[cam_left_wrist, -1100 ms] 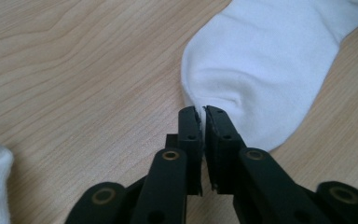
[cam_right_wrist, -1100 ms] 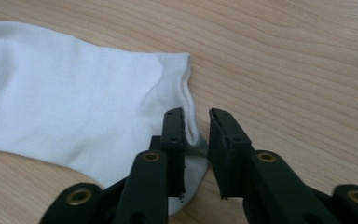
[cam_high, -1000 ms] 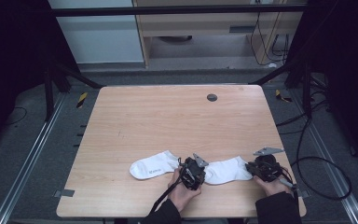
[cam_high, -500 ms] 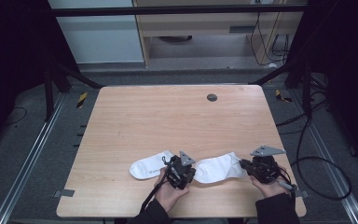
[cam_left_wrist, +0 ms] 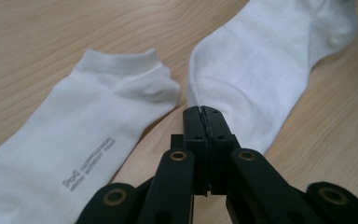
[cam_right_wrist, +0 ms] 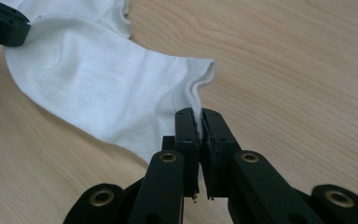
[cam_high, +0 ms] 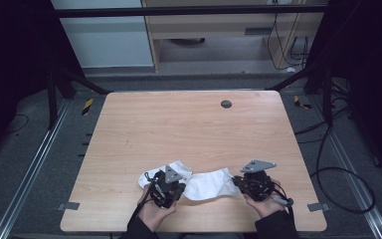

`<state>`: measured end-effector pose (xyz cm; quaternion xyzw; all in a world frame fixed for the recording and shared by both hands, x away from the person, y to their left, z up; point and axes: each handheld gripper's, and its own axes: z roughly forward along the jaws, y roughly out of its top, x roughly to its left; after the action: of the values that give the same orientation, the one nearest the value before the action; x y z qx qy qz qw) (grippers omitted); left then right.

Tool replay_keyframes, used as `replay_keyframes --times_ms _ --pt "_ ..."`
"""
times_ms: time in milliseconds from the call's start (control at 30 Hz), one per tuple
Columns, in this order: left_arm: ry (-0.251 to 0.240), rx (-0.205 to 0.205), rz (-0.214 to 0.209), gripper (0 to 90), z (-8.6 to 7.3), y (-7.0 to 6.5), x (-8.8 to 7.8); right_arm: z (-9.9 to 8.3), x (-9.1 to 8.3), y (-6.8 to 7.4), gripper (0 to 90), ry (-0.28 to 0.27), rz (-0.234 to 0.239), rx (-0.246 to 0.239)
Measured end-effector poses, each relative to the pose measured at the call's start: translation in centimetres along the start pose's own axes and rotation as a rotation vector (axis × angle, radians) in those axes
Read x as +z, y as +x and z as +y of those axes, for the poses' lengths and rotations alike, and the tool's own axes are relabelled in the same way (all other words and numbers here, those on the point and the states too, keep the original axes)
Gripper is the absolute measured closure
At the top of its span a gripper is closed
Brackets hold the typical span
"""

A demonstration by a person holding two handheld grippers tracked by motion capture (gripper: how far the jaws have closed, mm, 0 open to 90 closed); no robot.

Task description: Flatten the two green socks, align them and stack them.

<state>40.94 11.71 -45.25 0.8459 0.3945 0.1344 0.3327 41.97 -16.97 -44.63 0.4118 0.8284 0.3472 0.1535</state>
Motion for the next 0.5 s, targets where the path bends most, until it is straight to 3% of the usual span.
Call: replay_keyframes --times_ms 233,500 --pt "0.024 -0.006 0.013 89.2 -1.7 1.6 -0.3 -0.1 1.4 1.8 85.9 0.018 0.03 -0.005" --pt "0.044 -0.017 0.019 89.2 -2.6 2.7 -0.2 -0.2 2.2 2.6 85.8 0.015 0.056 -0.009"
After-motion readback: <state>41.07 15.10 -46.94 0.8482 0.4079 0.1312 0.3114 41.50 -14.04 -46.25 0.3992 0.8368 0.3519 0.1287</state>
